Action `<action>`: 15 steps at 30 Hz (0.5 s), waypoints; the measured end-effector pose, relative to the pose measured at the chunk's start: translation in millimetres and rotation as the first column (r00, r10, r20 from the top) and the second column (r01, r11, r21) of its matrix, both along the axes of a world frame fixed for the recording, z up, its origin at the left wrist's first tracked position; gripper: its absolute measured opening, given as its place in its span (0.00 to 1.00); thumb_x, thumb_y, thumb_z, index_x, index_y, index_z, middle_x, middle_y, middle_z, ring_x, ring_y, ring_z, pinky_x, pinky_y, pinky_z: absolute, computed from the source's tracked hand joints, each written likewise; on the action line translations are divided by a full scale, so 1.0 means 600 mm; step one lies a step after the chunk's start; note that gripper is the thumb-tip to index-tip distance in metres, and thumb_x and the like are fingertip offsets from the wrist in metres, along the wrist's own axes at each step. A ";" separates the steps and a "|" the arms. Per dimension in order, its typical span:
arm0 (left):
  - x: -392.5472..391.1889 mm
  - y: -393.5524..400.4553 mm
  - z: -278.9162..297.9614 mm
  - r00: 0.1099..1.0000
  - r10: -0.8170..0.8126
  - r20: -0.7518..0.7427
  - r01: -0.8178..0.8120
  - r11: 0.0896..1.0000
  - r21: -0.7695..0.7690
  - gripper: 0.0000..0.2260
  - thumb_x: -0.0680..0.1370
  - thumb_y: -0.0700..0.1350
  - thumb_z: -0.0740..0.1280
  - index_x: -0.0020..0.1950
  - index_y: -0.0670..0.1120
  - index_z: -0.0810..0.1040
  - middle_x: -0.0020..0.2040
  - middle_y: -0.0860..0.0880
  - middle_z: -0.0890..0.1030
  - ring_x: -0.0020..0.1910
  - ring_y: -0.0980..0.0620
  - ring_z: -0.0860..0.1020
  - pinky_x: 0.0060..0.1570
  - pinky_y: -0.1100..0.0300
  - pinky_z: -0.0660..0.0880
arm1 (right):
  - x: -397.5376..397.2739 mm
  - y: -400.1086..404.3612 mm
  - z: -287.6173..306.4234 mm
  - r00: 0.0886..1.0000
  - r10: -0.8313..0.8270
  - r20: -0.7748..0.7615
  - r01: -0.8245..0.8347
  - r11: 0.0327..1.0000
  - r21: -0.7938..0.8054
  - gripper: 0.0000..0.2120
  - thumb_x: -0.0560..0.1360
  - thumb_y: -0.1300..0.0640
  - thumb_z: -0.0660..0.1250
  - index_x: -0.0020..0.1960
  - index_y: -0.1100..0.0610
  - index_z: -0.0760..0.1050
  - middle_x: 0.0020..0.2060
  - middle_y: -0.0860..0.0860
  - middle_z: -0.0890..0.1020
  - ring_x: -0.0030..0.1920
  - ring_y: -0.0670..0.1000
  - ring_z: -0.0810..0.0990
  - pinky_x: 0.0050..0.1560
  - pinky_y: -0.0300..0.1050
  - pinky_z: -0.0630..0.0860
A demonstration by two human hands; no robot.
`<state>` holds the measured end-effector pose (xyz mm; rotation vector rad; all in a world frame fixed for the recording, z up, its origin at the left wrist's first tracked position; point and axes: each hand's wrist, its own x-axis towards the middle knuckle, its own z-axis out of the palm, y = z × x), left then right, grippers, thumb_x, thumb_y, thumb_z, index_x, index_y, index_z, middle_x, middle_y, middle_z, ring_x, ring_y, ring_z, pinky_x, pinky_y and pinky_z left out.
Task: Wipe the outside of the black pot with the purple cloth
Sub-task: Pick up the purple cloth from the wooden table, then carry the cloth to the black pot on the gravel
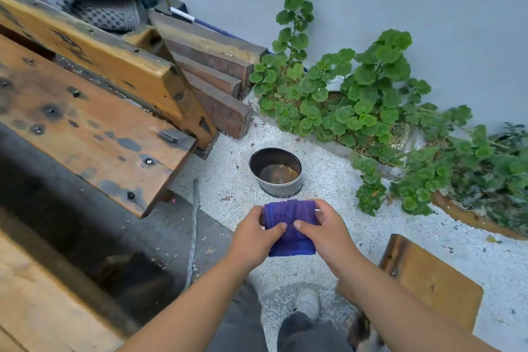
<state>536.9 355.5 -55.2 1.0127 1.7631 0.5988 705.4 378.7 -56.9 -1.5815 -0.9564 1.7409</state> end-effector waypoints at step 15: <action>-0.023 0.285 -0.568 0.978 -0.164 0.131 0.154 0.985 0.083 0.10 0.72 0.47 0.71 0.52 0.54 0.79 0.43 0.61 0.82 0.36 0.62 0.77 0.39 0.65 0.74 | -0.035 0.250 -0.578 0.973 -0.217 -0.078 0.206 0.970 -0.127 0.23 0.61 0.60 0.76 0.55 0.57 0.77 0.48 0.56 0.86 0.51 0.58 0.85 0.50 0.54 0.82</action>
